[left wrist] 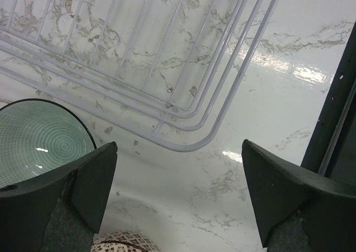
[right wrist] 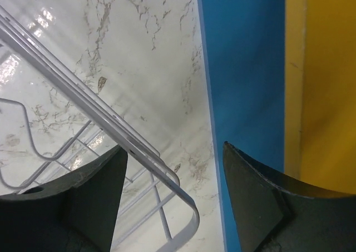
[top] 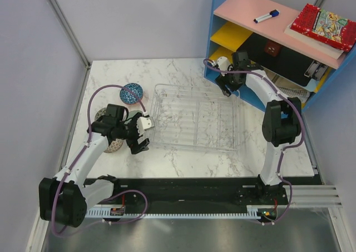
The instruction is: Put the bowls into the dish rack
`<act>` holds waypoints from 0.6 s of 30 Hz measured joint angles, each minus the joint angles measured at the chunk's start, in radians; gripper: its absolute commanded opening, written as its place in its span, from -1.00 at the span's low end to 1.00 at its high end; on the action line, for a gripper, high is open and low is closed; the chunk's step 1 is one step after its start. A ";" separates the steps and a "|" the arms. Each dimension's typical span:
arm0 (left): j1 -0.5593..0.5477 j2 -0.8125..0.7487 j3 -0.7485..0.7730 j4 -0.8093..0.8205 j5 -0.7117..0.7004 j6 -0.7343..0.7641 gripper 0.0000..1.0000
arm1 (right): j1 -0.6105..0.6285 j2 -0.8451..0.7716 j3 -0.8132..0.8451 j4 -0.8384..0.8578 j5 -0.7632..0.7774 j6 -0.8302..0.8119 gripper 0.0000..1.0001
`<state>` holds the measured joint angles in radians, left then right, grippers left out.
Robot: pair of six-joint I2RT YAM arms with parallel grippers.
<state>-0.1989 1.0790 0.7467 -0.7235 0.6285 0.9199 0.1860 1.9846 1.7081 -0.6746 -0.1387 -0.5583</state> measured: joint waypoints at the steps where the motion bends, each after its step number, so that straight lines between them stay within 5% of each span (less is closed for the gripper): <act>1: 0.000 0.003 0.000 0.003 0.000 -0.004 0.99 | 0.000 0.013 0.000 -0.001 0.002 -0.005 0.54; 18: -0.045 0.182 0.001 0.221 -0.148 -0.153 0.99 | -0.006 0.009 -0.082 -0.011 0.039 0.026 0.23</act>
<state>-0.2440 1.2613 0.7479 -0.5026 0.4805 0.7666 0.1795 1.9934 1.6257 -0.6857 -0.0998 -0.5320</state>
